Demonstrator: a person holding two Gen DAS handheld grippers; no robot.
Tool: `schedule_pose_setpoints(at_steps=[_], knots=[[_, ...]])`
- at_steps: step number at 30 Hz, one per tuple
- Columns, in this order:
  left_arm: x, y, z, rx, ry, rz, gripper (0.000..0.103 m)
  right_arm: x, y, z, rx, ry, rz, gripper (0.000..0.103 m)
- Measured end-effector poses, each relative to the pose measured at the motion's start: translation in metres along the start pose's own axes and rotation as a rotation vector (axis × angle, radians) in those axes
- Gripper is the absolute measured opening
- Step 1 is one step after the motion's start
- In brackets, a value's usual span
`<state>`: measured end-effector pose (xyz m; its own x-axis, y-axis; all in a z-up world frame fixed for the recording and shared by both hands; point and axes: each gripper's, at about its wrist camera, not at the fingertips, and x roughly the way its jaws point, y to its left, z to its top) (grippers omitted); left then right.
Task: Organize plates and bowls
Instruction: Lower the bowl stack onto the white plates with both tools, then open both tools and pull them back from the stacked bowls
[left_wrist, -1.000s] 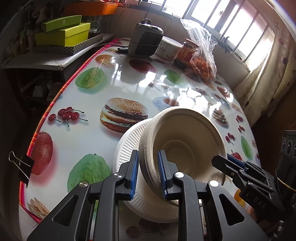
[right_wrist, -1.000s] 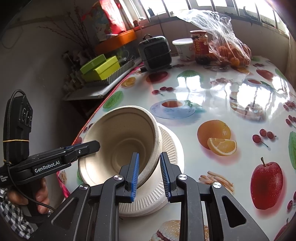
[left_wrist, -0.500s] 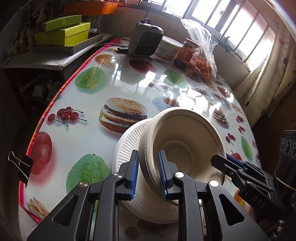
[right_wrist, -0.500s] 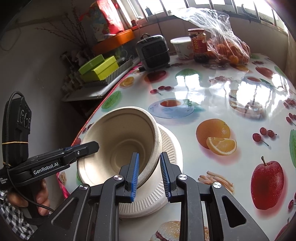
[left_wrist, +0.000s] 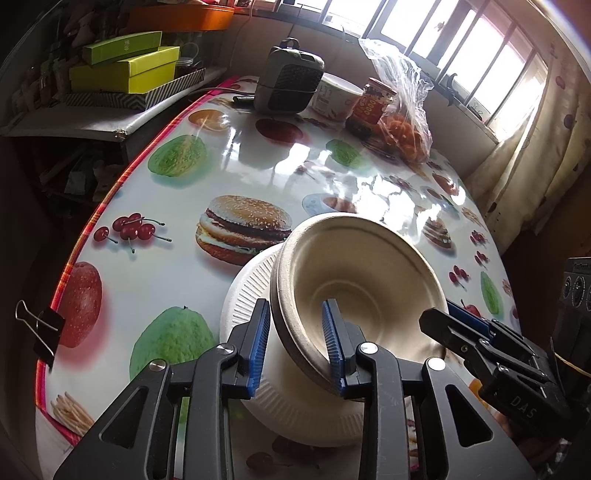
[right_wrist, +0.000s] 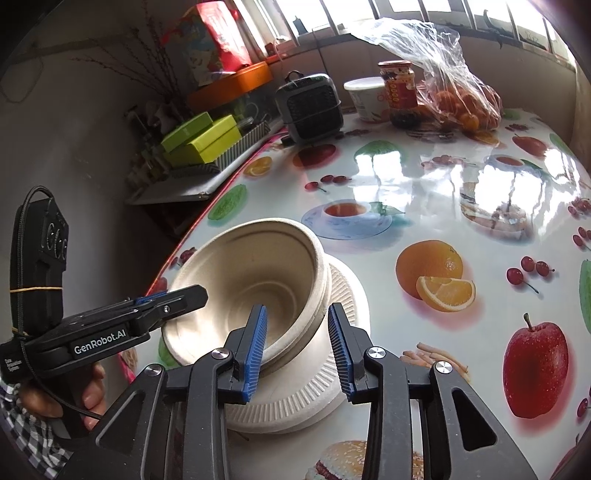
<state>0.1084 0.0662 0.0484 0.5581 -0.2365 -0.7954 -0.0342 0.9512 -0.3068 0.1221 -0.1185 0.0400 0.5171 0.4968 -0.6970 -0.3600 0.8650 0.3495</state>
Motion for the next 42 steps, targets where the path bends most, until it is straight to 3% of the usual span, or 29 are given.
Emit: schedule_pose_setpoints(at_steps=[12,15,21,25,42], knots=[[-0.002,-0.002,0.000,0.002,-0.005,-0.005,0.036,-0.002,0.000,-0.001,0.010,-0.009,-0.005,0.039],[-0.003,-0.002,-0.001,0.003,-0.010,-0.008,0.043,-0.004,0.000,-0.001,0.008,-0.014,-0.005,0.042],[-0.010,-0.005,-0.005,0.022,-0.037,0.005,0.044,-0.009,0.001,-0.003,0.006,-0.032,-0.008,0.045],[-0.018,-0.006,-0.009,0.036,-0.068,0.014,0.051,-0.016,0.003,-0.007,-0.001,-0.058,-0.002,0.047],[-0.044,0.000,-0.043,0.074,-0.156,0.069,0.051,-0.047,0.017,-0.041,-0.062,-0.140,-0.035,0.050]])
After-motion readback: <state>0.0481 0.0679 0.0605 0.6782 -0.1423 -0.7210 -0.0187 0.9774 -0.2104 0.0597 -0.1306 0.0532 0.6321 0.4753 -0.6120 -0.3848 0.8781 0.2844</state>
